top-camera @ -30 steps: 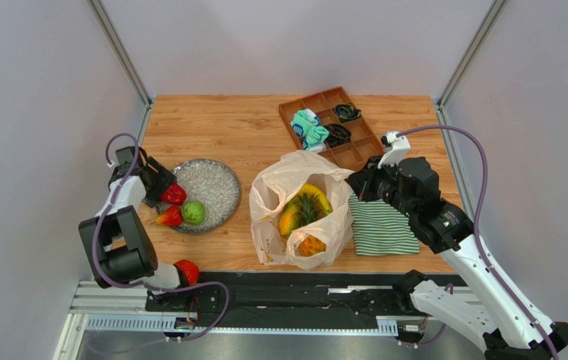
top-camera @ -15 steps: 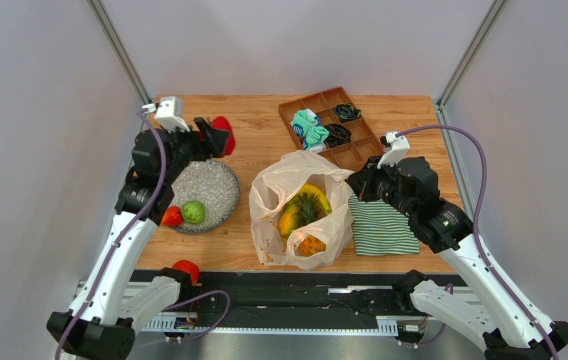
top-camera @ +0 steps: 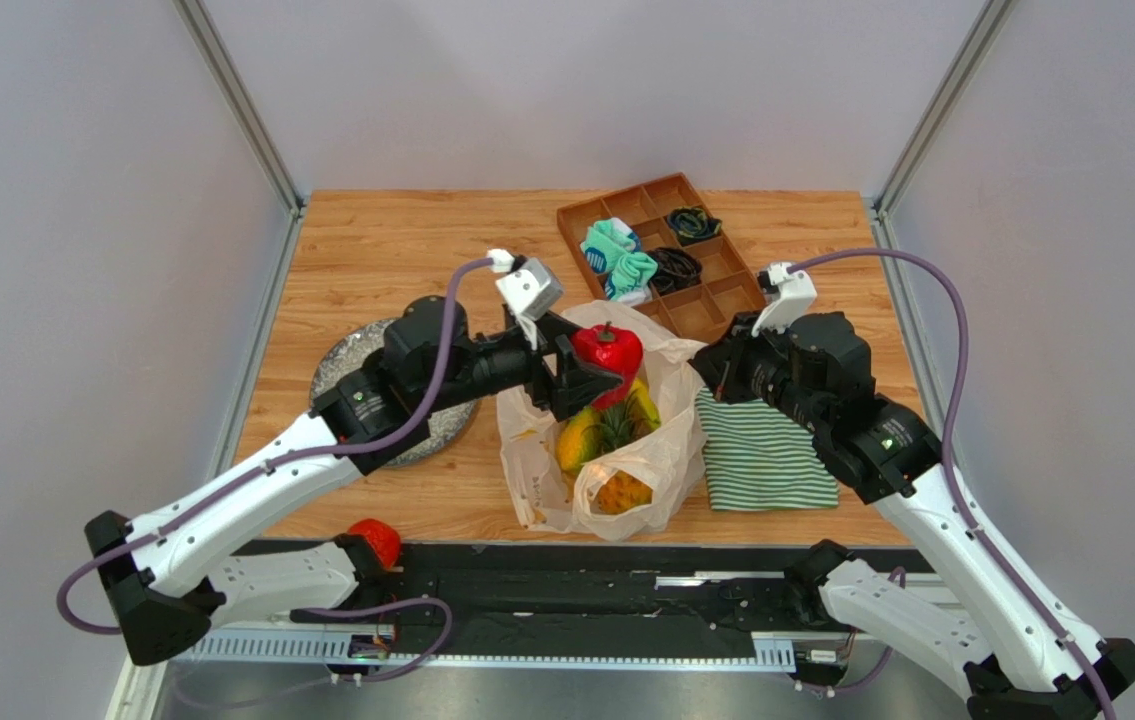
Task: Place the fruits into the plastic bag
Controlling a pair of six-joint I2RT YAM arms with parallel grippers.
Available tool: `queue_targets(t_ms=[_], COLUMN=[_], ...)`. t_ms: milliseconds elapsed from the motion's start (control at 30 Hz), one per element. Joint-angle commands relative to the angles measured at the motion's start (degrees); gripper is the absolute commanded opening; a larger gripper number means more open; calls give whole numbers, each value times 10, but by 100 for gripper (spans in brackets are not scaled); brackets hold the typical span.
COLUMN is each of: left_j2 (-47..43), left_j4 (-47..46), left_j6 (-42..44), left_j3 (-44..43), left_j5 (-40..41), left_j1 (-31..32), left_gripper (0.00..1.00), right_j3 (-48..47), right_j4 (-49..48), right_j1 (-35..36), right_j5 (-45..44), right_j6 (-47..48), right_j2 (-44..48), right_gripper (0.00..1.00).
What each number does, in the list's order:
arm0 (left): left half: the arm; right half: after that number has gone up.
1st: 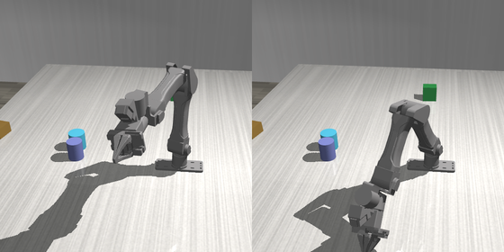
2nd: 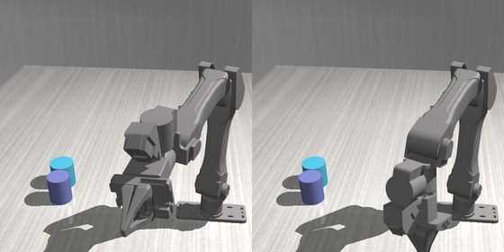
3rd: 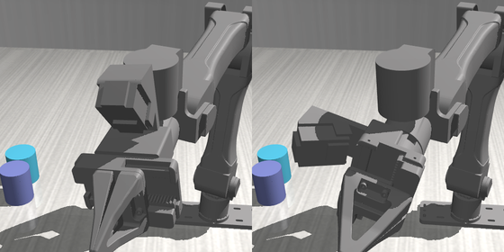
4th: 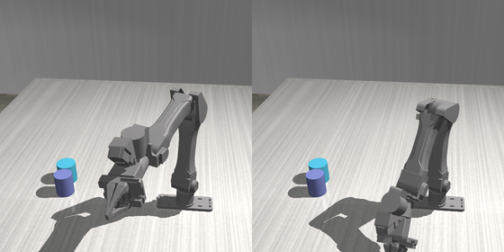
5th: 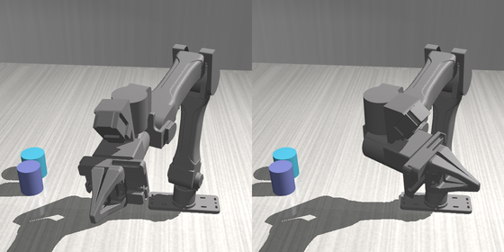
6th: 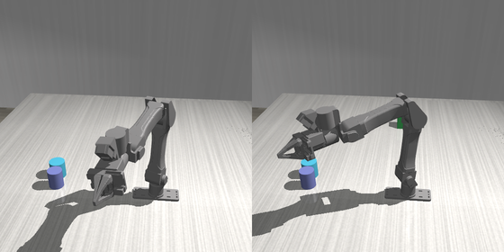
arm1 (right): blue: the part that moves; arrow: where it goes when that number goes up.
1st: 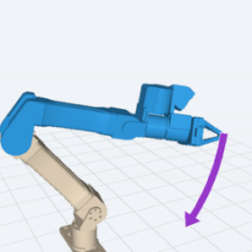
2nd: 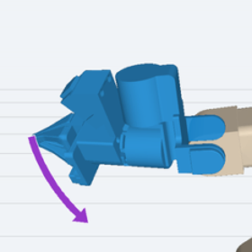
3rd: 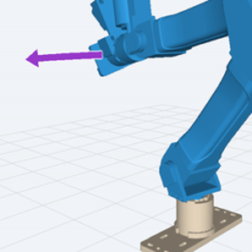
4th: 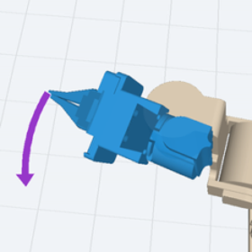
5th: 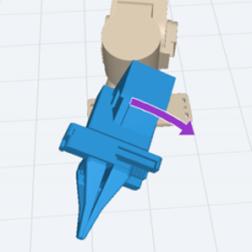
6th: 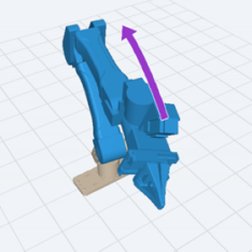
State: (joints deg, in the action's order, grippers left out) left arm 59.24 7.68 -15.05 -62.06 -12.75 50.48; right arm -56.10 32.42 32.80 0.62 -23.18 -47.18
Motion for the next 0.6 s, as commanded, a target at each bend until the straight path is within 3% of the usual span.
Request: queue_targets(t_ms=[0,233,333,467,567], left_j2=[39,93,107,121,133], left_j4=[-2,44,51,80,88], left_j6=[44,51,44,44,45], left_j3=[-31,-22,-6,-2,5], left_j5=[-30,-11,31,145,173], left_j1=[26,31,31,31,32], left_gripper=[51,51,51,52,51], right_j3=[-21,-21,-21,-18,-17], right_j4=[-4,0,-2,-3,-4], right_j1=[-2,-1,-1,-1,-1], right_j5=[-8,-26,-25,-26,-24], right_j6=[-6,-6,-6,-6,-8], right_j2=[1,-1,-3,-3,-8], right_gripper=[0,0,0,0,0])
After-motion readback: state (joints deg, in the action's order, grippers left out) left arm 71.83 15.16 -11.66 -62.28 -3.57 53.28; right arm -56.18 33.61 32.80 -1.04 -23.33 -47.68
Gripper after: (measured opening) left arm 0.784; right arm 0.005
